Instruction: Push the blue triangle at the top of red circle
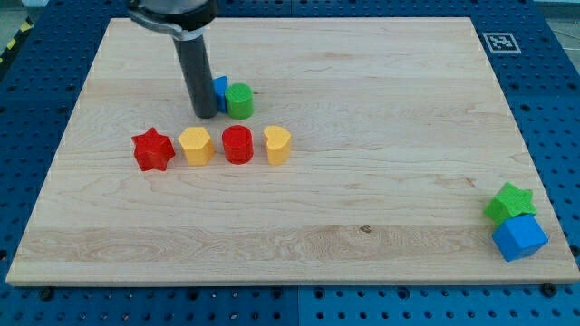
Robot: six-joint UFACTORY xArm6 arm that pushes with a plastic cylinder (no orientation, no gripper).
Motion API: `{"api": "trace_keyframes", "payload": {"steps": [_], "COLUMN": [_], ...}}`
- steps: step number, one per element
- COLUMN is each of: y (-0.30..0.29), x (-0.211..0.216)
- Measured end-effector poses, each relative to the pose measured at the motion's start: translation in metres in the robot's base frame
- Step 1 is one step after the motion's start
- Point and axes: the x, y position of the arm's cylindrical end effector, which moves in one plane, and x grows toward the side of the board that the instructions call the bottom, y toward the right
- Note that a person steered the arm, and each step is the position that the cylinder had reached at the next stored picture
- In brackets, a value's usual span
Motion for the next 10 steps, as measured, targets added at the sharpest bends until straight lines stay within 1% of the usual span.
{"api": "trace_keyframes", "payload": {"steps": [1,2,3,5,6,7,9,10], "y": [0.004,-0.027,-0.058,-0.019,-0.015,-0.006,0.028,0.032], "x": [-0.005,-0.008,-0.037,-0.08,-0.069,-0.044,-0.019,-0.014]}}
